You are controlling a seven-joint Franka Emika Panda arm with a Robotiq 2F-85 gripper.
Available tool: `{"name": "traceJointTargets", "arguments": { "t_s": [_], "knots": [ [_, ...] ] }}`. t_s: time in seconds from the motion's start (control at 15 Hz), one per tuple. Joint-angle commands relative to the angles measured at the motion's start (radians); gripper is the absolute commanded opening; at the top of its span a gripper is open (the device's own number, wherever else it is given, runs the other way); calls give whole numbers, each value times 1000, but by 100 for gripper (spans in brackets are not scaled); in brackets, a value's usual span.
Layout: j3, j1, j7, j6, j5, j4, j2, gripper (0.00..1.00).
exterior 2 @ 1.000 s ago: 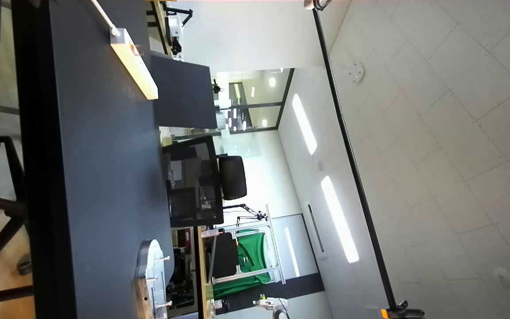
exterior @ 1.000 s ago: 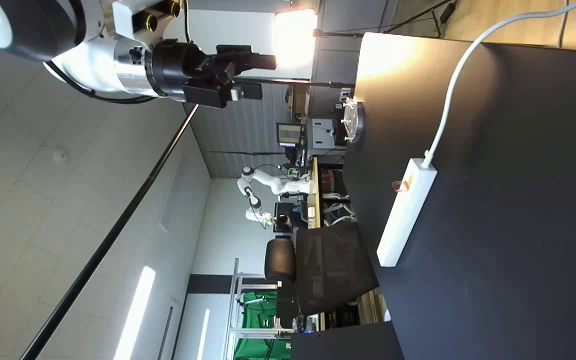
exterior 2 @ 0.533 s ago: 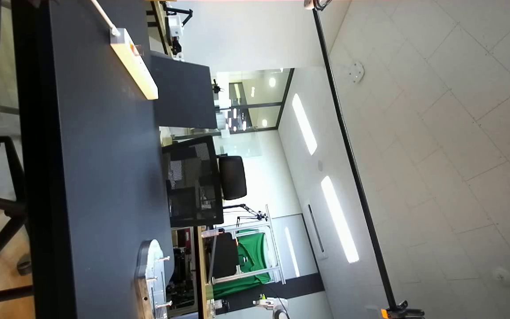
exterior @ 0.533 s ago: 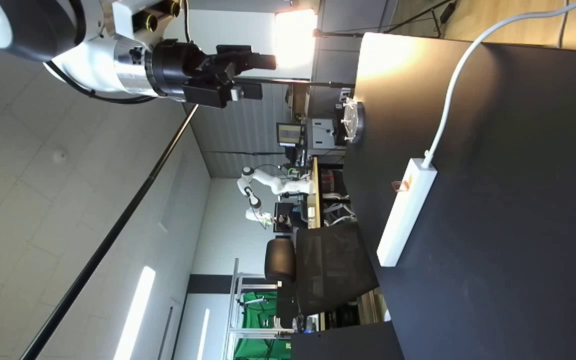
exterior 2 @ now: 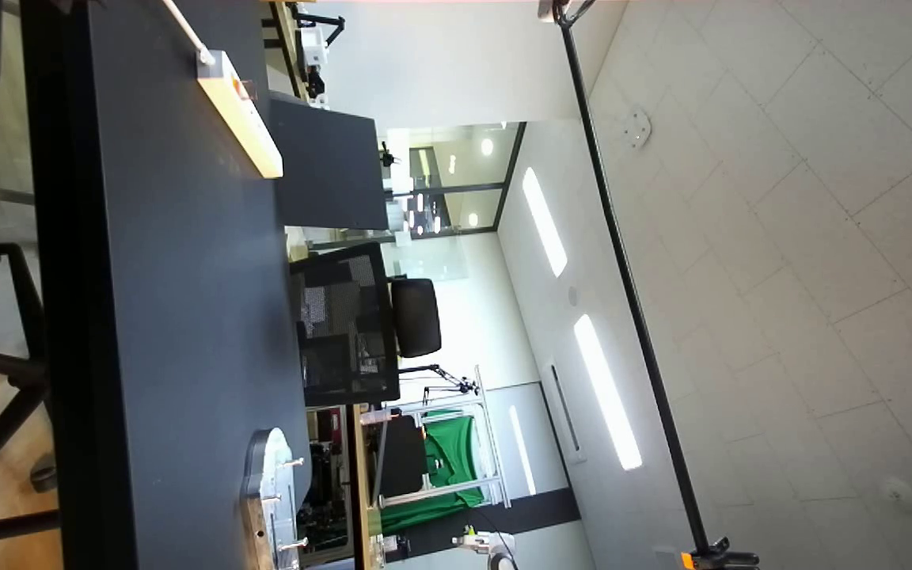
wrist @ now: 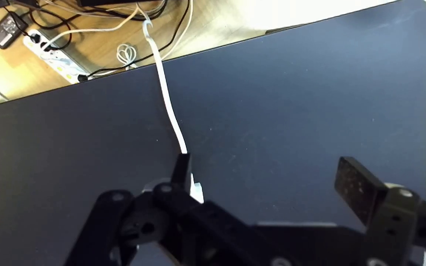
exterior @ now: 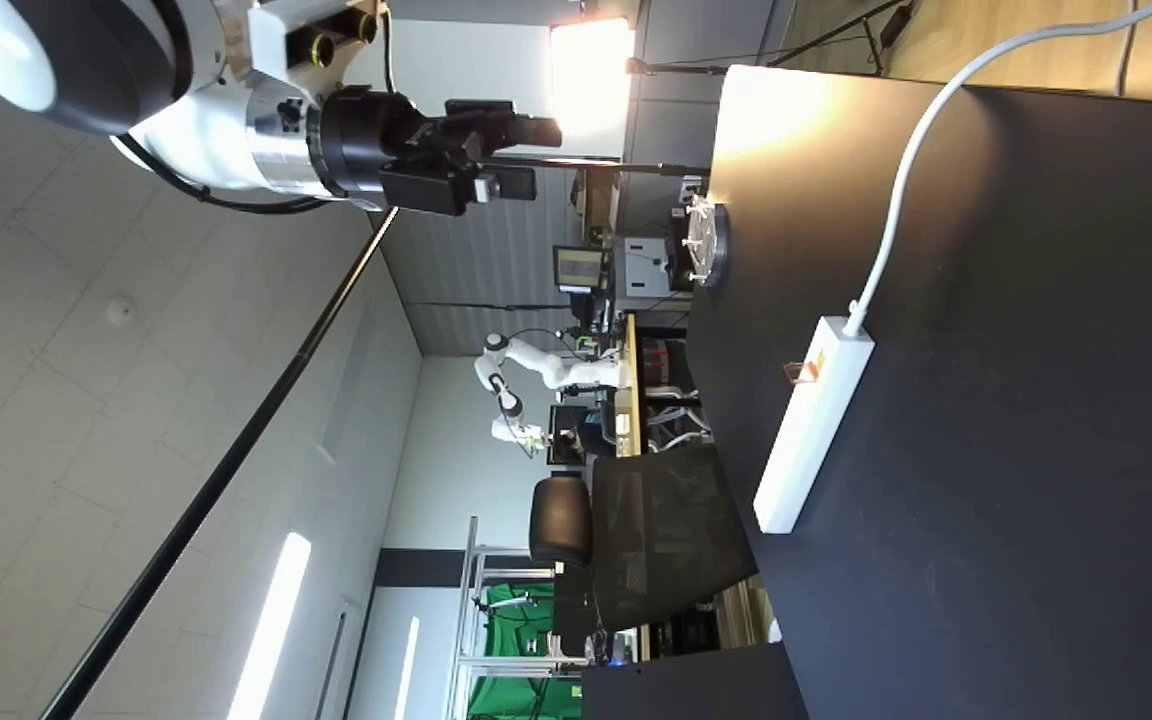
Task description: Turn on the adapter
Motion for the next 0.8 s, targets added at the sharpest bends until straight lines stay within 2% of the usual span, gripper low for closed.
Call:
{"name": "traceJointTargets", "arguments": {
  "t_s": [0.0,0.13,0.4,0.73],
  "knots": [
    [-62,1,-142,70,-8,109,212,100],
    [-84,2,-209,134,0,171,329,75],
    [-86,-5,-294,225,63,338,581,45],
    [-33,-37,-240,375,47,489,795,10]
  ]
}}
